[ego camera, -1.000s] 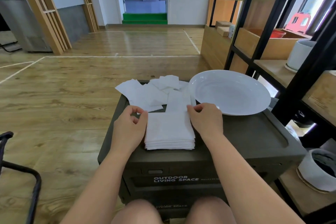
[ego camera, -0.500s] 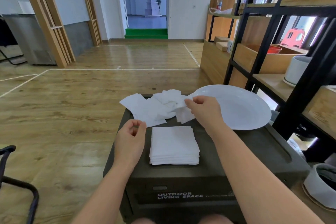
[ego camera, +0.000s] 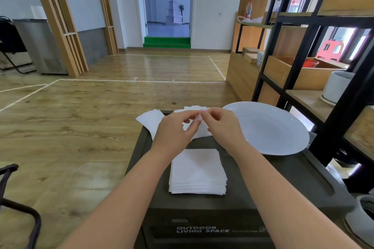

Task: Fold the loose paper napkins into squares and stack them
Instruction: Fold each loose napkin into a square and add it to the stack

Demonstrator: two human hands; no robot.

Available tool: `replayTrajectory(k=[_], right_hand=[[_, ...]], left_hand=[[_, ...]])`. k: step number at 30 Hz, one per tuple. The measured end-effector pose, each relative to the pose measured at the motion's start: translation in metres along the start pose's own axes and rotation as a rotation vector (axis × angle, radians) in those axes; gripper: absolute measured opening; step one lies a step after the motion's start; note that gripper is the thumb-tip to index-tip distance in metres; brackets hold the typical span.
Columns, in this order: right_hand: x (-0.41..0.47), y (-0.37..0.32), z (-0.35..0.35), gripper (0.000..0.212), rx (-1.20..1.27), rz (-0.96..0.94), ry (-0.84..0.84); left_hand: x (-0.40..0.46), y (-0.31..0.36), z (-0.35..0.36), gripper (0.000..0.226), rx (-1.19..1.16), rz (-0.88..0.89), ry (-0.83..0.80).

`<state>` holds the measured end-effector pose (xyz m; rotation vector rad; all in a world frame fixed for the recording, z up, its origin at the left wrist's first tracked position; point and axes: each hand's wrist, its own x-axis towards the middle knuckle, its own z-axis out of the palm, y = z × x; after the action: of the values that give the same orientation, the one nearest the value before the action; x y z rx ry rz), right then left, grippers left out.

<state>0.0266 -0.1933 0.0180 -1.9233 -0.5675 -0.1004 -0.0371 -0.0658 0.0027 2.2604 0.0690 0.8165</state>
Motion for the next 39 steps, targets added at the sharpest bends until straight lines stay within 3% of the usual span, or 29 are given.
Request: replayTrajectory(k=[3,7,12,15,19,22,24,26,28,30,33,35,39], right_hand=[[0.002,0.001,0.005,0.029,0.084,0.035,-0.062],[0.000,0.007,0.015,0.014,0.089,-0.018,-0.096],[0.002,0.010,0.019,0.015,0.173,-0.024,-0.077],[0.002,0.012,0.021,0.019,0.112,-0.052,-0.052],[0.005,0.017,0.020,0.027,0.002,-0.051,0.093],[0.010,0.021,0.012,0.020,-0.039,-0.011,0.246],[0.011,0.025,0.009,0.015,-0.058,0.063,0.169],[0.008,0.026,0.009,0.026,-0.083,0.112,0.062],[0.003,0.023,0.010,0.032,-0.048,0.120,0.071],[-0.004,0.016,0.007,0.030,0.114,0.182,0.059],[-0.015,0.003,0.001,0.035,0.346,0.316,-0.099],[-0.021,0.002,-0.003,0.042,0.289,0.258,-0.094],[-0.031,0.005,-0.010,0.043,0.168,0.151,0.040]], left_hand=[[0.003,-0.002,0.002,0.028,-0.018,-0.050,-0.013],[0.002,-0.005,0.004,0.026,-0.080,-0.158,0.060],[-0.001,-0.004,0.001,0.026,-0.543,-0.454,-0.002],[-0.002,-0.006,0.001,0.029,-0.598,-0.539,0.021],[-0.001,-0.010,-0.004,0.034,-0.492,-0.597,0.253],[0.002,-0.016,-0.010,0.030,-0.448,-0.542,0.367],[0.004,-0.012,-0.015,0.028,-0.468,-0.499,0.371],[0.003,-0.004,-0.019,0.026,-0.552,-0.480,0.358],[0.000,0.003,-0.021,0.023,-0.673,-0.496,0.340],[-0.005,0.008,-0.024,0.021,-0.854,-0.540,0.274],[-0.014,0.012,-0.026,0.023,-1.121,-0.528,0.138],[-0.021,0.011,-0.024,0.025,-1.058,-0.543,0.102],[-0.033,0.003,-0.015,0.030,-0.585,-0.558,0.169]])
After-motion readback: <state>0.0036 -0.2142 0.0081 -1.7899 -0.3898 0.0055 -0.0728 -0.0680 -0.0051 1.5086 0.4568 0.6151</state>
